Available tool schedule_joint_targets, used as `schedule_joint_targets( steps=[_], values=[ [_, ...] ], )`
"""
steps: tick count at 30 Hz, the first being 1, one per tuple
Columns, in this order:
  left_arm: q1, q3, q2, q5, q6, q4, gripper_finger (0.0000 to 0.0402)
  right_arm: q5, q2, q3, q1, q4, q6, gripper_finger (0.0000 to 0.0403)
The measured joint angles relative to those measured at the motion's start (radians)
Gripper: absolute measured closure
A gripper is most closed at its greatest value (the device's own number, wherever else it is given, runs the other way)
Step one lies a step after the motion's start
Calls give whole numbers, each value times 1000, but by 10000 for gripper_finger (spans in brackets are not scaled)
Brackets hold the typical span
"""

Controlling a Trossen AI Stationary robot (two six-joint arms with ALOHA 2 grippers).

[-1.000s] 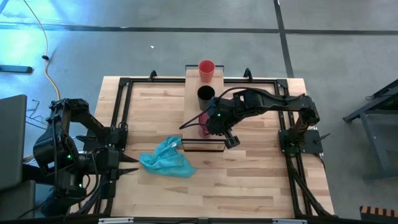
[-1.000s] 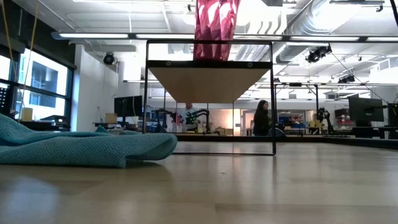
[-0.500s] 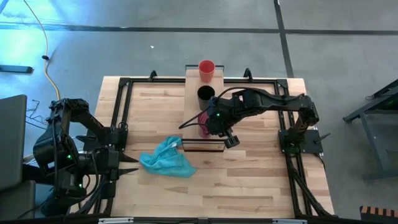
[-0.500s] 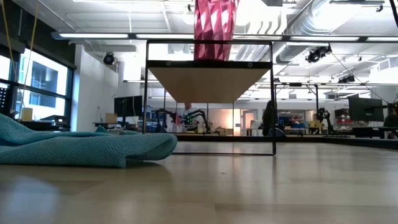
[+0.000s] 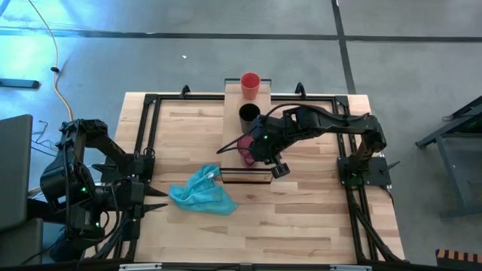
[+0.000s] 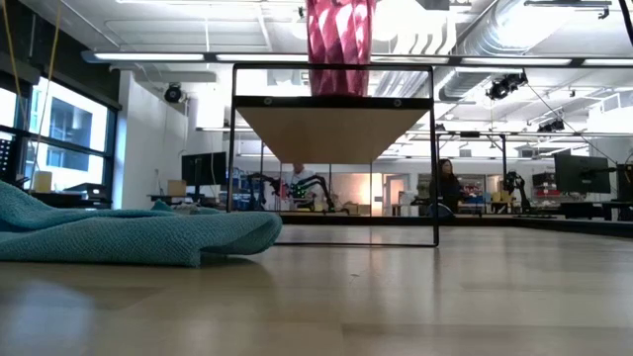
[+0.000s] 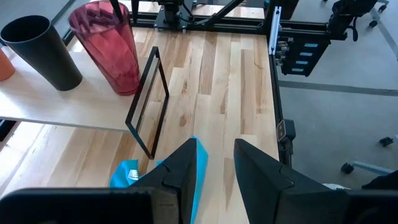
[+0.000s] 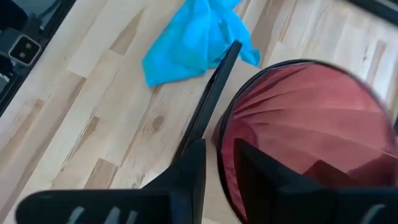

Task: Stack small to large cups/mugs on shelf
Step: Put the red cup on the shelf, then return to Home Position

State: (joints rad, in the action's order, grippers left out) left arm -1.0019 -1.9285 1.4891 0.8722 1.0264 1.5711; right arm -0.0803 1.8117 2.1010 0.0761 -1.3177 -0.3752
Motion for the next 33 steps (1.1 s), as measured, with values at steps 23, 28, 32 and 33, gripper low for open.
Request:
schedule_joint_targets(
  steps=[23, 28, 32, 33],
  values=[
    [0, 0, 0, 1, 0, 0, 305, -2, -1, 78, 1, -33, 61, 289],
    [0, 0, 1, 0, 0, 0, 305, -2, -5, 78, 6, -36, 79, 288],
    [0, 0, 1, 0, 0, 0, 305, 1, -21, 78, 8, -40, 89, 288],
    [0, 0, 1, 1, 0, 0, 305, 12, -29, 79, 10, -40, 91, 288]
  ],
)
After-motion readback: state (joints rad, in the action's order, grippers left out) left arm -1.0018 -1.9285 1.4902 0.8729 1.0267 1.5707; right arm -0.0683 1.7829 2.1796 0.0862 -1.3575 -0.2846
